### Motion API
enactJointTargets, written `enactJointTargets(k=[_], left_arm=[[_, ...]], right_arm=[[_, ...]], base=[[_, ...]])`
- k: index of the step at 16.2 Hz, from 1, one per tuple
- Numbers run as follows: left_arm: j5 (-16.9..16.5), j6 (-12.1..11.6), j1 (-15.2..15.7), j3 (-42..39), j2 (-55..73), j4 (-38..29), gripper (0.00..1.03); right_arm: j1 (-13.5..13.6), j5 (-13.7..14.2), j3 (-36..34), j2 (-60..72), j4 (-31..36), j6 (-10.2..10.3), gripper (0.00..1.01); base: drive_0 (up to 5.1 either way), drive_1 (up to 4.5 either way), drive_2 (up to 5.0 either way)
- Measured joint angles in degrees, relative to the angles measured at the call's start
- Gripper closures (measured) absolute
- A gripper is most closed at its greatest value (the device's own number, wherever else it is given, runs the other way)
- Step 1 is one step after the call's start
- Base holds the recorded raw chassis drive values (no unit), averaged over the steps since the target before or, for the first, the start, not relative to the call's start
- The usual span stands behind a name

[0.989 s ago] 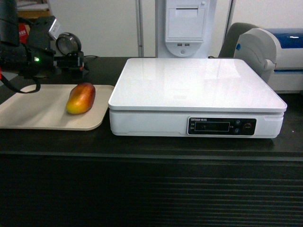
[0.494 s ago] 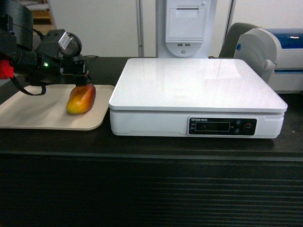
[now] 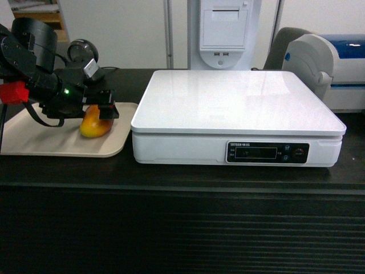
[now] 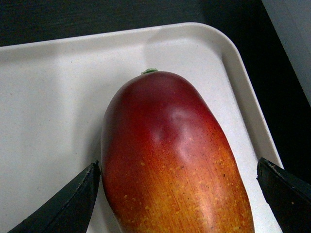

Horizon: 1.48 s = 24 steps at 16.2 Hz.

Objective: Place dark red mango on scale at checkout

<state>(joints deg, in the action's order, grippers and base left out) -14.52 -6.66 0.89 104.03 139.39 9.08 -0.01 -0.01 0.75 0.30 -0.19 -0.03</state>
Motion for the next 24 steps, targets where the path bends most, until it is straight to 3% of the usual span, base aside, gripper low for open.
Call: enactJointTargets(k=[7,8,11,16,19,22,24], left_arm=[[1.3,-3.3,0.0,4.8,3.6,5.2,0.05],[1.4,-3.9,0.0,4.9,3.6,5.3,0.10],[2.0,-4.6,-0.1,4.9,3.6,4.7,0.39],[2.6,-6.3,-0.1,-2.4,-1.2,-2.5,0.42],[-0.1,-5.9,-0.7,-7.1,-9.4,-9.7,0.42],[-3.8,-5.4,-4.1,-8.4,-17.3,-13.0,0.42],[-5.7,-4.2,-8.9,-7.4,-19.0,-11.8,0.42]], right_arm=[[0.0,0.0,0.0,0.0,0.0,0.0,0.03],[0.0,0.0,0.0,0.0,0.0,0.0,0.03],[0.0,0.0,0.0,0.0,0.0,0.0,0.03],[0.0,0.0,0.0,0.0,0.0,0.0,0.03],[0.0,0.0,0.0,0.0,0.0,0.0,0.03],[0.0,0.0,0.0,0.0,0.0,0.0,0.03],[0.0,0.0,0.0,0.0,0.0,0.0,0.03]], base=[[0.0,0.00,0.0],[0.0,0.00,0.0],[0.0,0.00,0.0],[0.0,0.00,0.0],[0.0,0.00,0.0],[0.0,0.00,0.0],[0.0,0.00,0.0]])
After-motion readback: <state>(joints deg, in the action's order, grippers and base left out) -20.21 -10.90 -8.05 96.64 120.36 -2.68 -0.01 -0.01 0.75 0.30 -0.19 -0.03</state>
